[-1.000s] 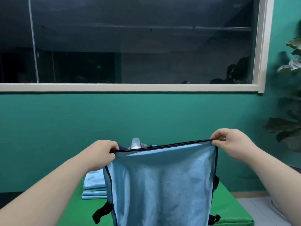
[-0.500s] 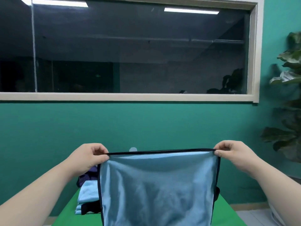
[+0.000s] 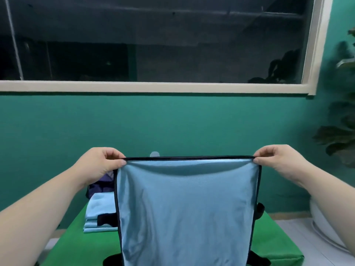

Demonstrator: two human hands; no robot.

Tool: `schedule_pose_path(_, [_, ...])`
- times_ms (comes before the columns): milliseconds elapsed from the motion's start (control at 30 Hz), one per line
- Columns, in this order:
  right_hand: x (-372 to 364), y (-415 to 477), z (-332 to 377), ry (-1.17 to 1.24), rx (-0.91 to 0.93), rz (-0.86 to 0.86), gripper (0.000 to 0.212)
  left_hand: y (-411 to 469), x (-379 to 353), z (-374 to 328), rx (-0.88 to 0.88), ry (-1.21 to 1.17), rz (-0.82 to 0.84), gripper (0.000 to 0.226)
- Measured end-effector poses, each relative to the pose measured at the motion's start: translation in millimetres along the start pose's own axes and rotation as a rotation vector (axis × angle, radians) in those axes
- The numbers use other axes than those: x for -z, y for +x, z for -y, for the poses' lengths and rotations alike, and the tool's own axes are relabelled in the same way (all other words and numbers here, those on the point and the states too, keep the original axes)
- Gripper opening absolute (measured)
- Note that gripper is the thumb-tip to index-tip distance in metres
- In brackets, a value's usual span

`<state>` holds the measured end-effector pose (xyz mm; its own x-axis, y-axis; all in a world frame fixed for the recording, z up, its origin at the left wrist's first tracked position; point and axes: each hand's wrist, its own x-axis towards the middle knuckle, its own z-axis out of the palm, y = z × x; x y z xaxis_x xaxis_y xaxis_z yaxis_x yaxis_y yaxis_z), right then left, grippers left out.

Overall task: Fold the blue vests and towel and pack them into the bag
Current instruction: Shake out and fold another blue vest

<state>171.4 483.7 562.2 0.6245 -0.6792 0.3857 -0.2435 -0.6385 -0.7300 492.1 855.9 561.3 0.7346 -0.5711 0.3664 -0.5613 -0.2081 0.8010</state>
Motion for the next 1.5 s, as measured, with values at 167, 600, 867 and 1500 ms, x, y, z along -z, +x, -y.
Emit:
schedule_pose_path(167, [-21,61,-11,0.103,-0.036,-0.010,0.006,62,-14,8,0.035,-0.006,-0.044,0.007])
schedule_pose_path(600, [-11,248,67,0.386,0.066,-0.167,0.006,211,28,-76,-0.111,0.114,-0.343,0.004])
schedule_pose_path(867, [22,199,96,0.565,0.269,-0.165,0.010,165,50,-83,-0.215,0.081,-0.313,0.004])
schedule_pose_path(1500, [20,24,-13,0.476,0.034,0.174,0.066,13,-15,-11,-0.071,0.346,0.019,0.007])
